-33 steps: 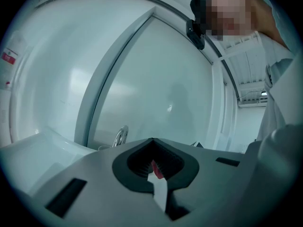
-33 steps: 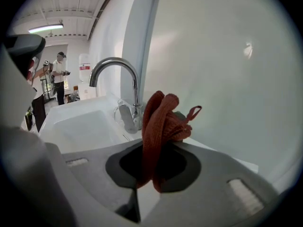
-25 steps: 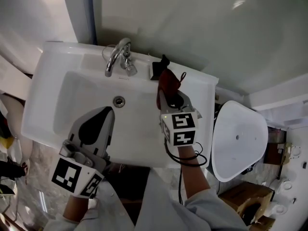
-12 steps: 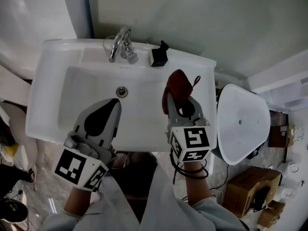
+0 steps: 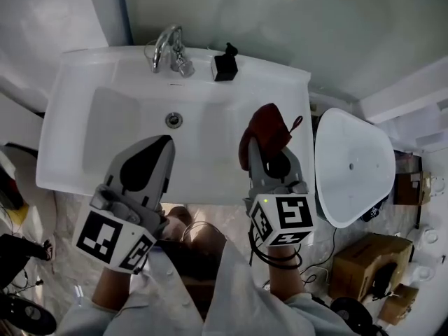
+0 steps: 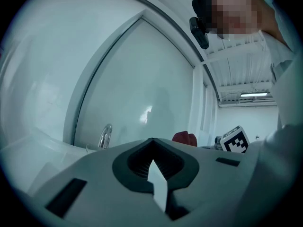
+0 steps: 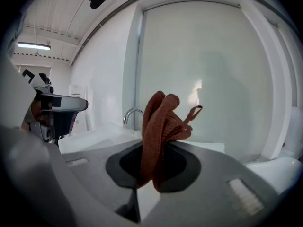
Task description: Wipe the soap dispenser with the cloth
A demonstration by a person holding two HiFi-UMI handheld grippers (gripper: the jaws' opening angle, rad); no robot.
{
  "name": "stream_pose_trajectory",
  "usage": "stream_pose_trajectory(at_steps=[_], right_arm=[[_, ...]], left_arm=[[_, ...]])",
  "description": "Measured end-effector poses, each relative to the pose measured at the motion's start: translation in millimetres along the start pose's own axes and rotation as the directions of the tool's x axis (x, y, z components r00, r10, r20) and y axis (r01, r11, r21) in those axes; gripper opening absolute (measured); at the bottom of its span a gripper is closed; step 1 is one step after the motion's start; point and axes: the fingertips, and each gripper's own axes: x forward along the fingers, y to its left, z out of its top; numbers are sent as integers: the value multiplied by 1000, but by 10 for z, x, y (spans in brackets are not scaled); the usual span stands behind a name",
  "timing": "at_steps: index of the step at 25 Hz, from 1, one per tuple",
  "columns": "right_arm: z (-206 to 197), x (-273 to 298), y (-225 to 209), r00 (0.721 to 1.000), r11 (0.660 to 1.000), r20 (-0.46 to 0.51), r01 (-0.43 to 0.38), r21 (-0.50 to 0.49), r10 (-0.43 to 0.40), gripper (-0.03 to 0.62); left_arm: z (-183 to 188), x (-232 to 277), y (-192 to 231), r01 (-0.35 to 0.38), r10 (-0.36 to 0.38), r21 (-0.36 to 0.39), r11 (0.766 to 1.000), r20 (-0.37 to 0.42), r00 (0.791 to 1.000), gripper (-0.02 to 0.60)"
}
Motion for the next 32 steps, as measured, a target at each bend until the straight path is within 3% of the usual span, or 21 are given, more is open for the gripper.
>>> stream_pose_trajectory(at_steps=[21, 32], right_arm=[[-205, -1606, -187, 992, 996, 93, -90, 6, 89, 55], [-333, -2376, -199, 984, 992, 127, -125, -2, 124, 55]], left_arm=[[-148, -477, -1452, -26, 25, 16, 1000, 37, 999, -3], [-174, -990, -2043, -88, 88, 2, 996, 79, 993, -3]])
